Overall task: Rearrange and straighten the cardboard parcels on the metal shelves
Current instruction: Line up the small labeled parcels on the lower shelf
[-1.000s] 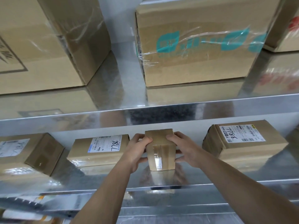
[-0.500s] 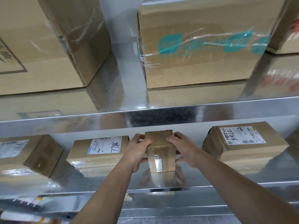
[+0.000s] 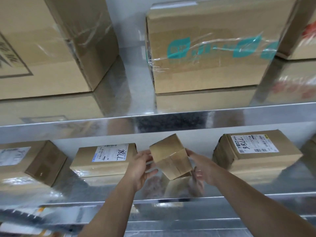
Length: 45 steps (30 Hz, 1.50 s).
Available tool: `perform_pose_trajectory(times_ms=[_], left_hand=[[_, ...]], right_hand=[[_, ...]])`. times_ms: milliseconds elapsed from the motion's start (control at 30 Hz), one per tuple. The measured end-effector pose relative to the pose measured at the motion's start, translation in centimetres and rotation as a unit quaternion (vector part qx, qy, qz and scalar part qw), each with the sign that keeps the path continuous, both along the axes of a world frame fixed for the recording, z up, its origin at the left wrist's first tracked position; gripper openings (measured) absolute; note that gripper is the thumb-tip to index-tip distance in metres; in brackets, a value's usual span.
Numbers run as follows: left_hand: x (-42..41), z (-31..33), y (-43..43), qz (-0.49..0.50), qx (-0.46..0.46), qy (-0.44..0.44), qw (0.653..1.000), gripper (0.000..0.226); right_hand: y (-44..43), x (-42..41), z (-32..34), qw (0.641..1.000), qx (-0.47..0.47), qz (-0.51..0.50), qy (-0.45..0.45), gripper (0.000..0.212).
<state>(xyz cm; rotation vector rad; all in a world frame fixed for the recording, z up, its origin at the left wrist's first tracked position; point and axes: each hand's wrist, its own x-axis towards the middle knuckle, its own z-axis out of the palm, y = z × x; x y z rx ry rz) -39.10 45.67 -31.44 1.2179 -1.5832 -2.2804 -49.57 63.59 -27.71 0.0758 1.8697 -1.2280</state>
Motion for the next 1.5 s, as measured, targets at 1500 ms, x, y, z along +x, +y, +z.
perform_pose_trajectory(times_ms=[1500], left_hand=[[-3.4,-3.9,-0.3,-0.048,-0.180,-0.136,0.973,0.031]], right_hand=[[0.0,-5.1,-6.0,0.981,0.115,0.024,0.153,0.045]])
